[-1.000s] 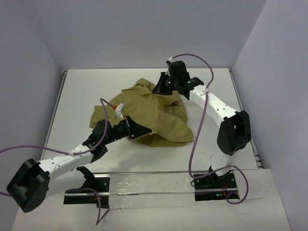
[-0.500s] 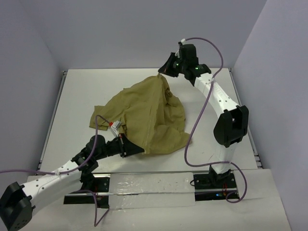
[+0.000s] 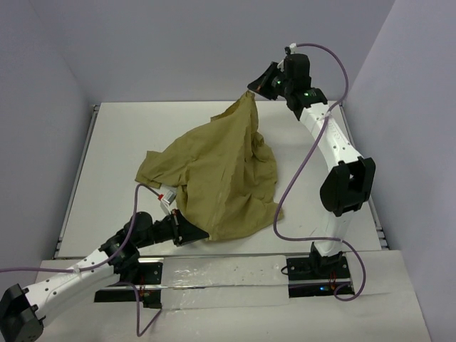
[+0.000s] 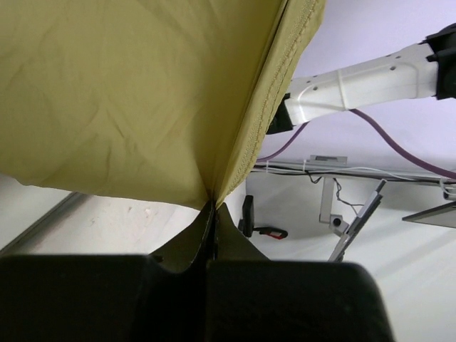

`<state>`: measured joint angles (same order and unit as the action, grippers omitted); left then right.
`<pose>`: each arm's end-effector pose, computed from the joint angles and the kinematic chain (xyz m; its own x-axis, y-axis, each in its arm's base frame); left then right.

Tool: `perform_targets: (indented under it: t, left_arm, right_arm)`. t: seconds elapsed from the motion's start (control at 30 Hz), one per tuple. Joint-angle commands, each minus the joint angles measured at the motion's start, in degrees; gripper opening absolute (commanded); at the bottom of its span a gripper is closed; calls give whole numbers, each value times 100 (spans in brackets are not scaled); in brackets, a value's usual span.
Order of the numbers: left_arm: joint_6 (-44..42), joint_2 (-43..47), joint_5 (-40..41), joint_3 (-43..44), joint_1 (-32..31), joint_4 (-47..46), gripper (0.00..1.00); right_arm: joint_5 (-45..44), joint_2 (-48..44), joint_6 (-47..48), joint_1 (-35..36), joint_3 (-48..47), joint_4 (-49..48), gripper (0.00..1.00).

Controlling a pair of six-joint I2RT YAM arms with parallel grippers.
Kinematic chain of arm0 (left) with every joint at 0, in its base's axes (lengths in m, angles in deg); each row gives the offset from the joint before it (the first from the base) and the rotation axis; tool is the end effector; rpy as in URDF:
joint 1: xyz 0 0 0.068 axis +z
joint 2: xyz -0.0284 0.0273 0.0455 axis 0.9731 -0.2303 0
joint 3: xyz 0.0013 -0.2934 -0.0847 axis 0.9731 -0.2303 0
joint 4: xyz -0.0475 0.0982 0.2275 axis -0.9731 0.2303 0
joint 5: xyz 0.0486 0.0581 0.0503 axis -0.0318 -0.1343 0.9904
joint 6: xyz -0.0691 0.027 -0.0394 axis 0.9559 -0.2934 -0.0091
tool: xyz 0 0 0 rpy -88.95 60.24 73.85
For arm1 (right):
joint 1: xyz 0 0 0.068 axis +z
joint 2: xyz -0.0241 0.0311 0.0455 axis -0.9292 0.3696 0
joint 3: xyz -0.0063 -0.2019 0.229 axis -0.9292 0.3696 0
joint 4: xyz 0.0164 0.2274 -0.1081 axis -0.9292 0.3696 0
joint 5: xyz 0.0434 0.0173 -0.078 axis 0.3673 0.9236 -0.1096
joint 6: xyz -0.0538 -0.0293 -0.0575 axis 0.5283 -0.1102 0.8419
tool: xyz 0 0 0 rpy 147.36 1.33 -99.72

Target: Zip up the jacket

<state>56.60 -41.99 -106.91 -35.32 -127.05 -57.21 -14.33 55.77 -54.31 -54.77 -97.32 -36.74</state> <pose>0.0640 -0.1179 0.1787 -0.9486 -0.2915 -0.1229 0.0568 0.2253 -0.9726 0.4554 0.1328 0.4180 -0.5554 0.4976 -0.6663 -0.1927 0.7024 0.6852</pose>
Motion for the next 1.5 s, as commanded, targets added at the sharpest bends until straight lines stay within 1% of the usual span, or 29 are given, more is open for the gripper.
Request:
perform_targets:
  t: [0.0, 0.07, 0.17, 0.23, 0.27, 0.3, 0.33, 0.37, 0.4, 0.43, 0.47, 0.5, 0.57, 0.67, 0.7, 0.77, 0.8, 0.83, 0.87, 0.9, 0.93, 0.97, 1.0, 1.07, 1.1, 1.2, 1.33, 1.47]
  left_arm:
    - [285, 94, -365, -318, -246, 432, 0]
    - [277, 53, -339, -318, -255, 389, 0]
    - [219, -145, 115, -92, -255, 374, 0]
    - [12, -560, 893, 522, -250, 259, 0]
    - [-163, -810, 1088, 885, -237, 265, 0]
    - [-383, -1020, 1573, 1225, -220, 351, 0]
    - [-603, -1022, 1577, 1229, -220, 352, 0]
    - [-1009, -1433, 2080, 2007, -183, 769, 0]
    - [-1180, -1696, 2295, 2552, -147, 1117, 0]
    - [-1330, -1861, 2546, 2980, -45, 1367, 0]
    - [-1488, -1982, 2766, 3365, 188, 1488, 0]
    - [-1540, -2027, 2740, 3592, 493, 1497, 0]
    - [-1683, -2045, 2344, 3802, 1083, 1460, 0]
    - [-1988, -2220, 1852, 4321, 2289, 1597, 0]
    - [-2130, -2292, 1750, 4472, 2544, 1704, 0]
    - [-2334, -2403, 1574, 4629, 2858, 1836, 0]
    - [-2446, -2418, 1513, 4622, 2905, 1821, 1]
    - [-2501, -2405, 1463, 4562, 2969, 1805, 21]
    - [-2555, -2383, 1383, 4512, 2986, 1789, 40]
    - [-2581, -2350, 1286, 4437, 3004, 1795, 65]
    - [-2597, -2319, 1218, 4381, 3019, 1819, 85]
    - [-2614, -2271, 1204, 4344, 3027, 1879, 94]
    - [-2630, -2227, 1215, 4308, 3035, 1952, 99]
    - [-2750, -2074, 1389, 4328, 3043, 2069, 99]
    - [-2854, -1970, 1560, 4377, 3049, 2173, 99]
    - [-3141, -1686, 2077, 4782, 3067, 2509, 99]
    - [-3420, -1390, 2838, 5216, 3067, 2868, 99]
    - [-3605, -1145, 3024, 5259, 3067, 2937, 99]
  right_arm:
    - [-460, -239, 67, -387, -629, -844, 0]
    - [-443, -289, 76, -447, -732, -818, 0]
    - [-329, -522, 83, -458, -598, -919, 0]
    - [-78, -862, -1, -447, -76, -1115, 0]
    - [-21, -954, -20, -440, 187, -1221, 0]
    - [-20, -1247, -20, -423, 388, -1274, 0]
    - [-20, -1250, -20, -423, 390, -1325, 0]
    - [-39, -1606, 17, -429, 893, -1462, 0]
    - [-67, -1866, 32, -431, 1253, -1520, 0]
    - [-146, -2118, 60, -436, 1586, -1575, 0]
    - [-237, -2339, 118, -444, 1944, -1618, 0]
    - [-311, -2482, 179, -449, 2222, -1608, 0]
    - [-551, -2961, 255, -458, 2563, -1588, 0]
    - [-814, -3518, 355, -458, 3268, -1544, 0]
    - [-865, -3627, 377, -458, 3464, -1523, 0]
    - [-917, -3862, 402, -458, 3824, -1471, 0]
    - [-933, -3989, 410, -458, 3915, -1404, 0]
    - [-986, -4053, 418, -458, 4155, -1390, 0]
    - [-1022, -4147, 419, -458, 4287, -1356, 3]
    - [-1092, -4207, 424, -458, 4462, -1334, 17]
    - [-1162, -4273, 441, -458, 4607, -1327, 33]
    - [-1219, -4332, 485, -458, 4698, -1277, 50]
    - [-1297, -4365, 537, -458, 4758, -1179, 65]
    - [-1716, -4428, 614, -456, 4728, -785, 79]
    - [-1960, -4446, 651, -450, 4656, -547, 88]
    - [-2618, -4488, 685, -480, 4399, -9, 100]
    - [-3313, -4627, 661, -554, 4395, 365, 100]
    - [-3776, -4602, 623, -555, 4453, 604, 100]
